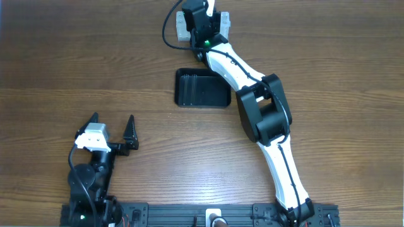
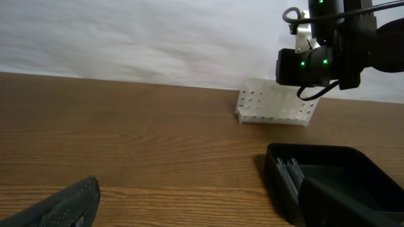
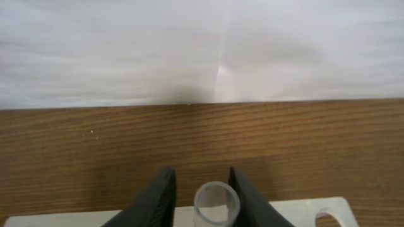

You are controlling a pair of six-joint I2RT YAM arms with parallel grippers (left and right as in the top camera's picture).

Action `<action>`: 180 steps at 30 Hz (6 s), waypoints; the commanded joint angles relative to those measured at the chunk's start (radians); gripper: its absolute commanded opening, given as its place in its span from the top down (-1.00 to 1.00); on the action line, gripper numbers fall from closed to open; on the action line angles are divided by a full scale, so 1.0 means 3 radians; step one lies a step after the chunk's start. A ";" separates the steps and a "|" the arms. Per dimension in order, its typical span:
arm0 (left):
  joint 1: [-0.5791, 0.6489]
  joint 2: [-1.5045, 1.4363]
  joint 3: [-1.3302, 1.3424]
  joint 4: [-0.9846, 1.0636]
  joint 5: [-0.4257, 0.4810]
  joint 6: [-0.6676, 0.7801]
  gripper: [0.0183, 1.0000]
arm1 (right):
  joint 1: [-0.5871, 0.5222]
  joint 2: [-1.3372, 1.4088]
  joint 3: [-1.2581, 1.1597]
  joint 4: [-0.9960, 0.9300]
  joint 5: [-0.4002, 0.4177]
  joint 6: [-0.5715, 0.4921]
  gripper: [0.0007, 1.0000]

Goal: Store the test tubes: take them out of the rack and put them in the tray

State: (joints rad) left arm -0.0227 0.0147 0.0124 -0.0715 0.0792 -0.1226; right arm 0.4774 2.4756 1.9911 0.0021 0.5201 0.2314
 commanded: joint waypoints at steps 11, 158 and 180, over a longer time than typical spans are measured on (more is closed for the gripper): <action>0.0024 -0.0033 -0.0022 -0.0001 0.0032 0.0047 -1.00 | 0.0006 -0.0045 0.0067 -0.0047 0.0095 -0.0031 0.79; 0.0024 -0.0033 -0.0022 -0.0001 0.0032 0.0047 -1.00 | -0.0306 -0.0586 -0.0523 -0.0698 -0.0359 -0.0300 -0.70; 0.0024 -0.0033 -0.0022 -0.0001 0.0033 0.0047 -1.00 | -0.0318 -0.0577 -0.0523 -0.0754 -0.0357 -0.0150 0.48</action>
State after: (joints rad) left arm -0.0227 0.0139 0.0124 -0.0711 0.0792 -0.1226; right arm 0.3885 2.2883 1.8359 -0.2203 0.4030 0.1818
